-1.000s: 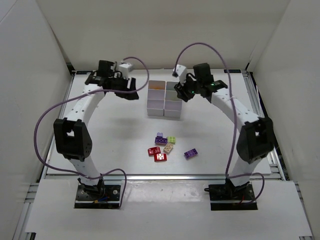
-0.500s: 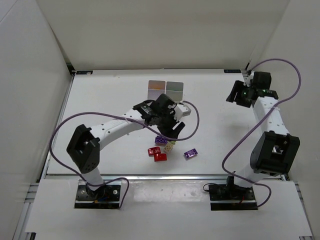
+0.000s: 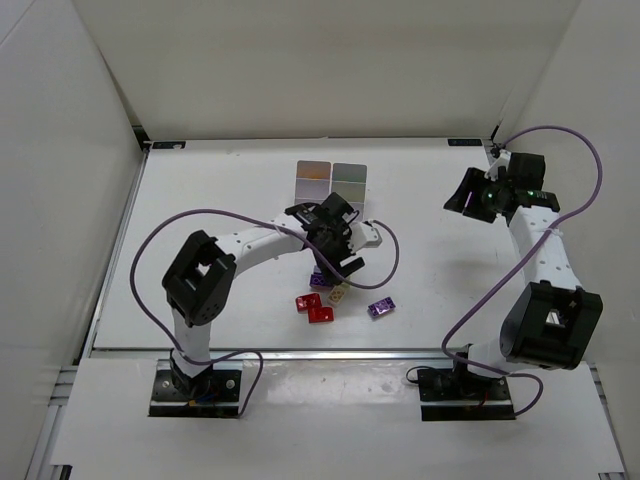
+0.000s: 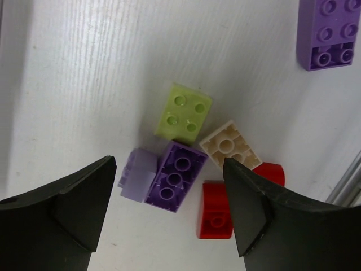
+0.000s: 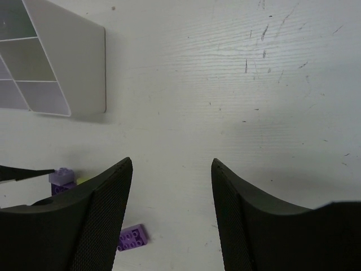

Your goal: Sort the legos into containers by color

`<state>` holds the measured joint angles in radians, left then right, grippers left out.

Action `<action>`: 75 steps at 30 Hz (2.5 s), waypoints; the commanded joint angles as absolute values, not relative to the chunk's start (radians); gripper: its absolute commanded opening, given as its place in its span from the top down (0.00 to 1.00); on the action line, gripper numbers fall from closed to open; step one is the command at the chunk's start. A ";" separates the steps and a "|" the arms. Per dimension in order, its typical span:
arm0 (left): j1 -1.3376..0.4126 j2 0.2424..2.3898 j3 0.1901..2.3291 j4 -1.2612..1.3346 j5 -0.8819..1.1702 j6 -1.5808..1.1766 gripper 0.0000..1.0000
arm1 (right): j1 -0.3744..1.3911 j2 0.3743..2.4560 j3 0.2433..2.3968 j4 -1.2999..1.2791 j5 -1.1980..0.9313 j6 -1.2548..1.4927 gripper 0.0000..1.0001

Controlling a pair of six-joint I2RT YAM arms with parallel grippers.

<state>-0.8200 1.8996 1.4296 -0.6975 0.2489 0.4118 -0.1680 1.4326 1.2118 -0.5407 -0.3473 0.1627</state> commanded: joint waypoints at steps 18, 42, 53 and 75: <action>-0.861 2.000 1.545 -0.677 0.325 0.407 0.19 | -0.173 1.436 1.193 -0.489 -0.393 0.146 0.37; -0.862 1.987 1.378 -0.546 0.118 0.477 0.52 | -0.179 1.468 1.192 -0.465 -0.426 0.152 0.36; -0.816 1.864 1.604 -0.587 0.164 0.327 0.79 | -0.176 1.480 1.200 -0.453 -0.452 0.164 0.36; -0.655 2.054 1.966 -0.385 0.152 0.193 0.90 | -0.170 1.500 1.227 -0.422 -0.465 0.184 0.36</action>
